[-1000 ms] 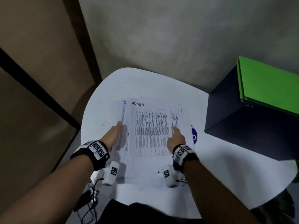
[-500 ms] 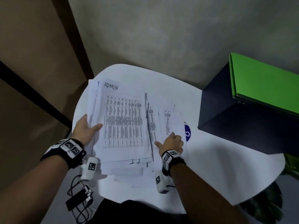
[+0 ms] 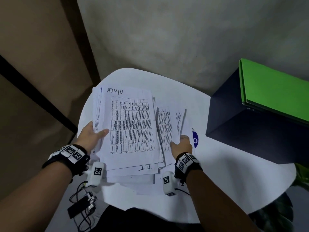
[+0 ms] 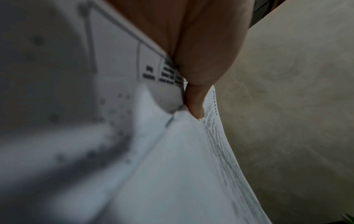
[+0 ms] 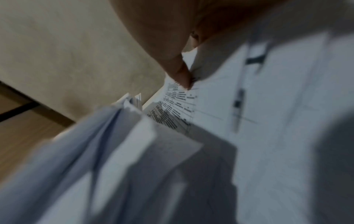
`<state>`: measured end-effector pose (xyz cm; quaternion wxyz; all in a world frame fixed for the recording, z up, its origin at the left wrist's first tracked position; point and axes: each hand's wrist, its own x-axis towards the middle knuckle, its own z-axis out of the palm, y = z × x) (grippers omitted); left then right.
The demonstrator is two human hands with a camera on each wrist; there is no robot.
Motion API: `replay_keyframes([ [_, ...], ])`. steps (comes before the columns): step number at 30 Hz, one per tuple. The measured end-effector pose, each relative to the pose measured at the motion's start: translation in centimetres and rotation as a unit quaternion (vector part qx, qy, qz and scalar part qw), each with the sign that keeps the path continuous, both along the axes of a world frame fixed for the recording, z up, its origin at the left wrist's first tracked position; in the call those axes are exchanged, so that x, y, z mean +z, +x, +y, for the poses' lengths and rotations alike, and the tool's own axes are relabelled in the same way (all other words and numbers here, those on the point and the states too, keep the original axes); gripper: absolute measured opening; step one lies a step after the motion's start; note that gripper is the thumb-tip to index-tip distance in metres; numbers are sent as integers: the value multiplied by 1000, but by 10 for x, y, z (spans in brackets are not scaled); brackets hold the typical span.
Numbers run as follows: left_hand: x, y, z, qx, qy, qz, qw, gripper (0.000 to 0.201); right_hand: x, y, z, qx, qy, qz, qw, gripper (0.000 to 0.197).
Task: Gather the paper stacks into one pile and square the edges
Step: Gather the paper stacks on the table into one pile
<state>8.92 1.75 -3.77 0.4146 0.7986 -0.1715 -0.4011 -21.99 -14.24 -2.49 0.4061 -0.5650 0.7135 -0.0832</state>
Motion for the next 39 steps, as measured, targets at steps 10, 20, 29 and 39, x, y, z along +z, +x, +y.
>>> replay_keyframes([
  [10,33,-44,-5,-33,44,-35,998,73,82,-21,-11,73,-135,44,987,41],
  [20,33,-70,-21,-68,85,-64,992,75,203,-37,-39,-21,-347,-140,927,10],
  [29,37,-72,-20,37,-6,229,973,50,87,-24,-27,2,-60,-208,976,22],
  [39,27,-88,-43,-95,99,-17,990,71,2,5,16,174,-9,90,981,50],
])
